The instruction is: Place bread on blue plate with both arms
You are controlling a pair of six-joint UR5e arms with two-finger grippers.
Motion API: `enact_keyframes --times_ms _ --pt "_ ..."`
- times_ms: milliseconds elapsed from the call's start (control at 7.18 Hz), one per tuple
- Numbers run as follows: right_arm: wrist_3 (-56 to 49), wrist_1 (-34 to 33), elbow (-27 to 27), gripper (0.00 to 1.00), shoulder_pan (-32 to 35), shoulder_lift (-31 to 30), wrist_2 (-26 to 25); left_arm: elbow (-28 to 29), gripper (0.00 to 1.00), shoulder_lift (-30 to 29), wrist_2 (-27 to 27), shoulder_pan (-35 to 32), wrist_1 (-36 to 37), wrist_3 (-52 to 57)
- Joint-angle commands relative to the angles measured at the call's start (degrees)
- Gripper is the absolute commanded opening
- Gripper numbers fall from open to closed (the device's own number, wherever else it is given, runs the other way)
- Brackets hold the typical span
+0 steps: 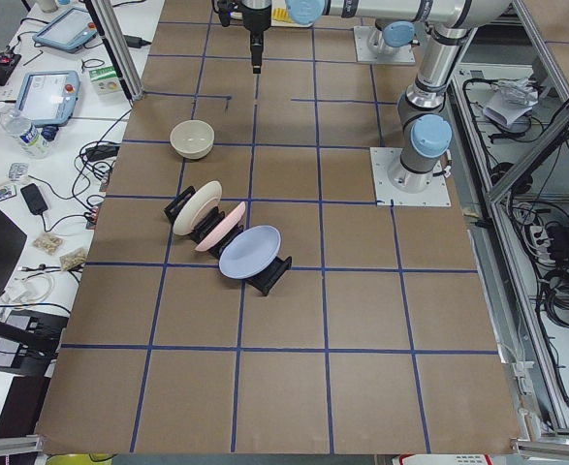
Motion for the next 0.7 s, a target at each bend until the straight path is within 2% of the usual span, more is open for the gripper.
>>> enact_keyframes --times_ms 0,418,557 --pt "0.16 -0.02 0.09 1.00 0.05 0.24 -0.20 -0.05 1.00 0.07 -0.27 0.15 0.01 0.00" --pt "-0.28 -0.55 0.18 1.00 -1.69 0.76 -0.29 0.39 1.00 -0.10 -0.19 1.11 0.63 0.00" --pt "-0.45 -0.72 0.79 1.00 -4.75 1.46 -0.29 0.65 1.00 -0.02 -0.19 3.21 0.54 0.00"
